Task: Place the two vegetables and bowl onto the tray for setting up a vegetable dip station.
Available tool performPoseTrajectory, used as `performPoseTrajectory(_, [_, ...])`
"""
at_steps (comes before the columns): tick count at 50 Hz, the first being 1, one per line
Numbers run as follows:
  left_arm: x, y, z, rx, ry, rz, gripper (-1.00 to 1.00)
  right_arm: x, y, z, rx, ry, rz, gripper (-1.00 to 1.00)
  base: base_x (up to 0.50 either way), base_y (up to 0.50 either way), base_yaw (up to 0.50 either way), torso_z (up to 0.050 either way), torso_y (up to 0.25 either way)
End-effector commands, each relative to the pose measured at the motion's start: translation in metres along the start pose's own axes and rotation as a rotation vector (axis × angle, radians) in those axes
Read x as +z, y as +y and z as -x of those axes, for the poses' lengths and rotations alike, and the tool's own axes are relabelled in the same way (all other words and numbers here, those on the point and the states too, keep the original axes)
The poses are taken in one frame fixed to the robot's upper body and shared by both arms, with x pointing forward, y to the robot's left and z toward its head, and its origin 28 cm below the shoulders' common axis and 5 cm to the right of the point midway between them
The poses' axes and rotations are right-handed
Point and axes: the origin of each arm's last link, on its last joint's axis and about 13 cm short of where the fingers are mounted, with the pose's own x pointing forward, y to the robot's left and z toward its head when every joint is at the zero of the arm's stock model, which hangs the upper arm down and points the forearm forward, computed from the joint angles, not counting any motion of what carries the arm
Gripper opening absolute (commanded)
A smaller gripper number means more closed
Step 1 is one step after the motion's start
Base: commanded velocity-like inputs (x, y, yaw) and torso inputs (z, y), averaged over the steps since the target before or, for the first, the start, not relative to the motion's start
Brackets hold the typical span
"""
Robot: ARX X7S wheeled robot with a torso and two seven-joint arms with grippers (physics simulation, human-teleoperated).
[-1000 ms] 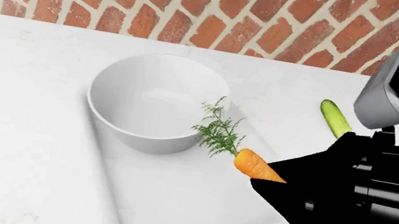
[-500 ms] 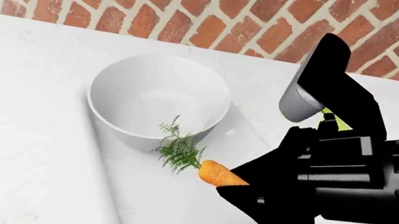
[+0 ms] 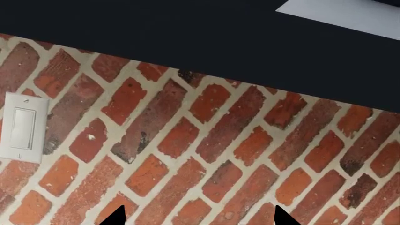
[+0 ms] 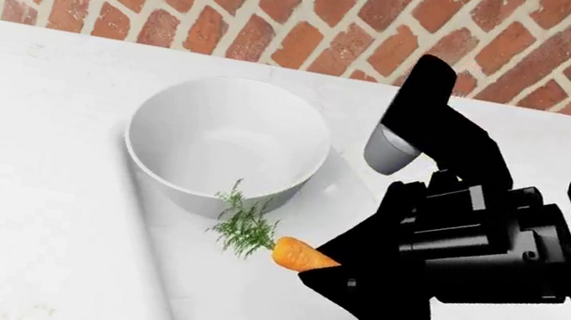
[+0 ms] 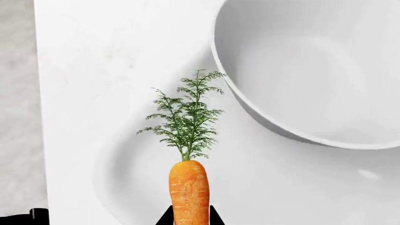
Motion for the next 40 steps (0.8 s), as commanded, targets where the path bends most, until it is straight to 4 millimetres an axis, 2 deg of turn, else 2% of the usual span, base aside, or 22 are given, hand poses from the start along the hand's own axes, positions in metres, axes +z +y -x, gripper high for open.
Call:
performPoseTrajectory(1, [-0.0002,-0.0002,0.0001,-0.001,0.002,-0.002,1.0,0.0021,-0.0031,-0.005,0.009,0.012,0.009,-1.0,0.0,0.0,0.0,0.0,0.0])
performPoseTrajectory(21, [0.0003,0.0003,0.0,0.001,-0.001,-0.001,1.0,0.0065,-0.006,-0.011,0.032,0.008,0.021,-1.0,0.0,0.0,0.0,0.0,0.0])
performPoseTrajectory(22, [0.0,0.0001,0.0,0.001,0.0,-0.002,1.0,0.0064,-0.006,-0.0117,0.033,0.012,0.023,1.0,0.0,0.0,0.0,0.0,0.0])
performPoseTrajectory(32, [0.0009,0.0001,0.0006,0.001,-0.003,0.0,1.0,0.0079,-0.0074,-0.0117,0.027,0.01,0.029,1.0,0.0,0.0,0.0,0.0,0.0])
performPoseTrajectory(40, [0.0013,0.0003,0.0001,0.002,-0.002,0.0,1.0,0.0094,-0.0074,-0.0024,-0.003,0.002,0.029,1.0,0.0,0.0,0.0,0.0,0.0])
